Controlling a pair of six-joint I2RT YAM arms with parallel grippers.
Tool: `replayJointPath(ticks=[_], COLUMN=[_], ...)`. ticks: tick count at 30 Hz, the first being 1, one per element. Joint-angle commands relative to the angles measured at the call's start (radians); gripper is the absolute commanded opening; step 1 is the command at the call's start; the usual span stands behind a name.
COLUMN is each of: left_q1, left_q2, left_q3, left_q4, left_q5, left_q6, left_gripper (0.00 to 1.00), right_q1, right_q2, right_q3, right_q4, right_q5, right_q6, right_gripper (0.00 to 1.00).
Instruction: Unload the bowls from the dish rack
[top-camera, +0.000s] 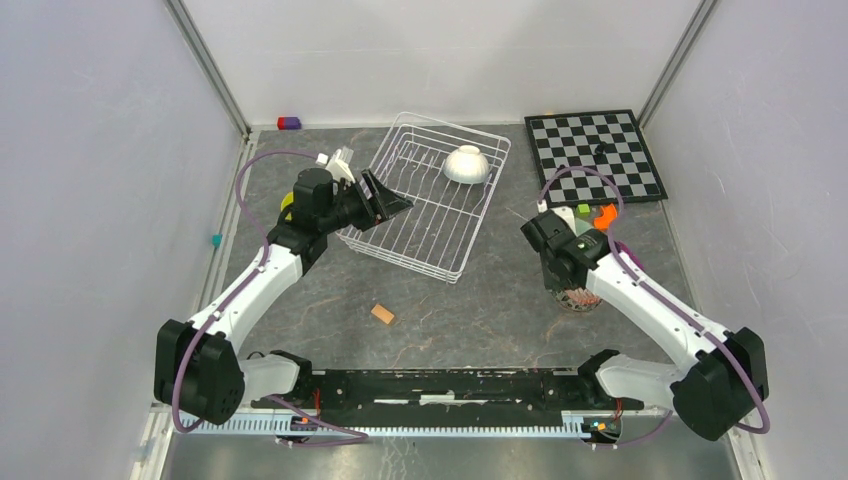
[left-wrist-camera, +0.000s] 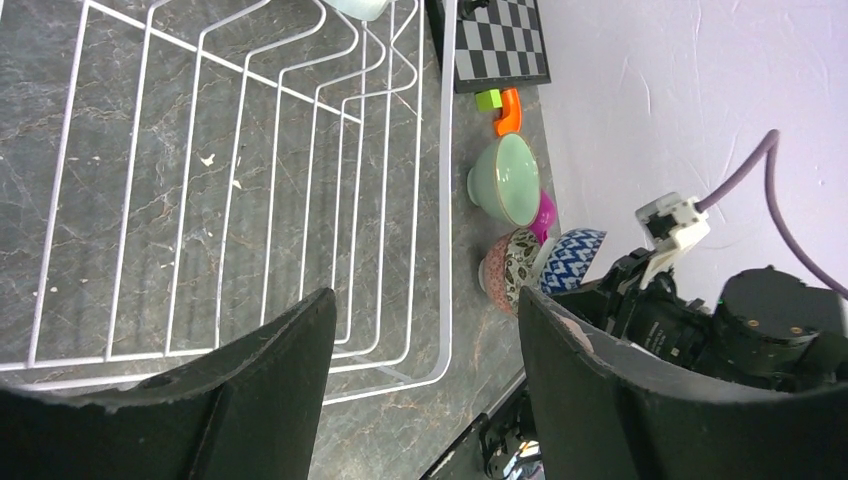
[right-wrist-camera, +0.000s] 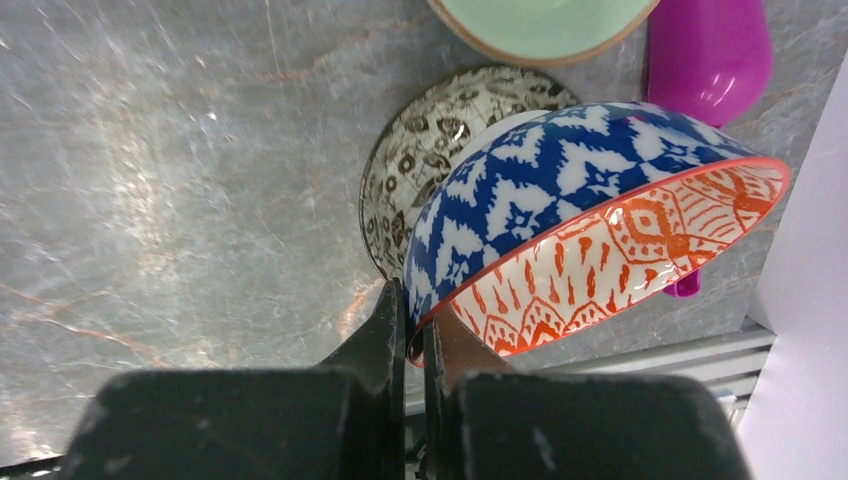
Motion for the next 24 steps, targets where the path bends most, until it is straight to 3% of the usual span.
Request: replayJointPath(ticks=[1,8,18,19,20,21,22,24], left_q1=[-0.001,0.0,0.0,-0.001,-0.001,-0.001,-0.001,0.0], left_q2=[-0.022,-0.012,-0.015,-0.015,-0.015,-0.013,-0.013,-0.01], left_q3=[0.009,0.016,0.012,0.012,0.015,0.017,0.018,0.02], left_q4=[-0.013,-0.014,-0.023,-0.027,-0.03,-0.03,-0.03,-0.03], left_q5=[-0.01,-0.008,-0.016,-0.018,-0.02,-0.021,-0.021,-0.023], left_q6=[0.059,0.057,0.064,0.067,0.068,0.07,0.07,0.07], left_gripper=[0.73,0.73,0.74,0.74,0.74,0.74,0.74,0.74], right_q1=[-0.003,-0.005,-0.012,-0.012,-0.012,-0.012,-0.012,-0.012], right_q2=[-0.005,0.011,0.084,0.079,0.069,0.055,0.03,-0.022], right_q3=[-0.064,-0.117,-0.105,-0.106,-0.105,-0.102,-0.103,-0.097], right_q4=[0.005,0.058,0.097,0.103,0.107,0.109,0.122,0.141], right_q5=[0.014,-0.001,0.004,-0.001,-0.002,-0.002,-0.009,-0.021], right_q6=[-0.001,-0.028,-0.087,-0.092,-0.094,-0.093,-0.104,-0.117], right_gripper=[0.0,0.0,0.14,0.19,0.43,0.86,0.98,0.98])
